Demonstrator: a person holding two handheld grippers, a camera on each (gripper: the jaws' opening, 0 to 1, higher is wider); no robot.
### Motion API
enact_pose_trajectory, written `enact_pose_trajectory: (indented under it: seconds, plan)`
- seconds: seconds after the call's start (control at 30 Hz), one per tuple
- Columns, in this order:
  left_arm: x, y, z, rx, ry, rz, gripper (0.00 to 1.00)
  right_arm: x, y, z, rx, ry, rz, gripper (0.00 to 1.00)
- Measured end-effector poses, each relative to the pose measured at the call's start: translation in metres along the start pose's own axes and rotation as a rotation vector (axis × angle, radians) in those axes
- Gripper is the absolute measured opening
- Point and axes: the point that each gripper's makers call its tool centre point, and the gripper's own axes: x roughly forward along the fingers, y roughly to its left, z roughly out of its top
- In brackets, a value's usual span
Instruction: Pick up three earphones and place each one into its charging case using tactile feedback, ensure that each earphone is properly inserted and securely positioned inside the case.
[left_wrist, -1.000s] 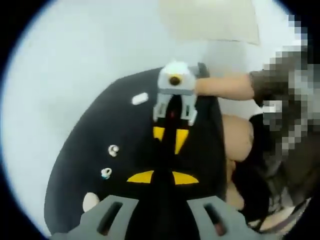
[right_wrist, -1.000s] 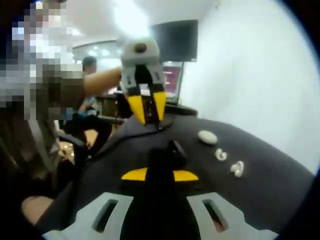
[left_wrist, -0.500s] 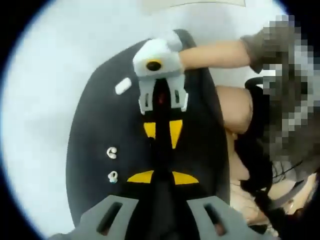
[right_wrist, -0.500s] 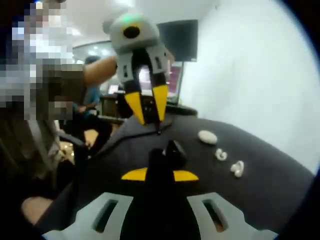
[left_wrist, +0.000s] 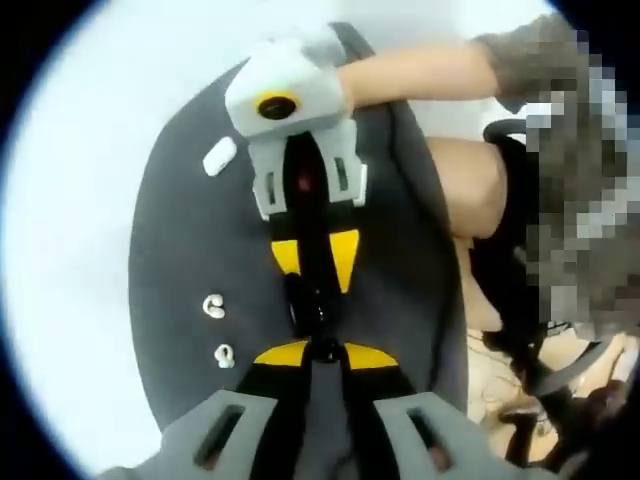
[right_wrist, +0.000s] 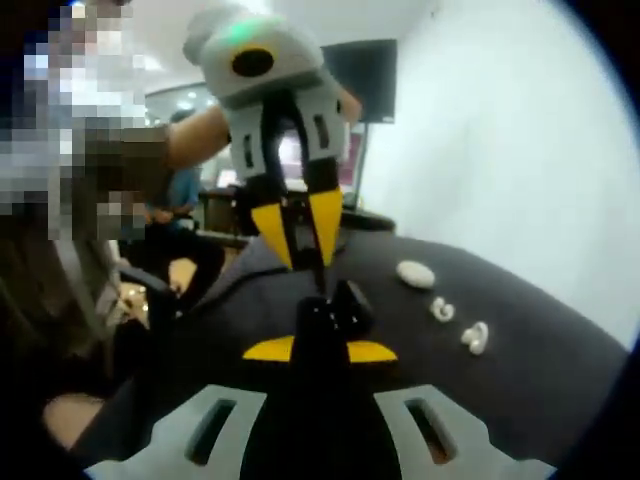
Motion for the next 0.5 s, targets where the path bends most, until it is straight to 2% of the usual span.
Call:
enact_pose_trajectory:
  seconds: [0.1,0.27,0.5]
  plan:
    - [0.0021,-0.0035,-0.0004,0.0,0.019,-0.041,0.1,0.0001,0.0002,0.0001,0.0,0.0,0.0,0.18]
    - [0.0045,-0.0017,0.0007,0.018,0.071,-0.071,0.1,0.0003,0.0006,0.0003,-0.001,0.0,0.0,0.18]
    - [0.0085,-0.0056,0.0029,0.091,0.204,-0.099,0.1,0.0002,0.0011,0.0004,0.0,0.001,0.001,0.18]
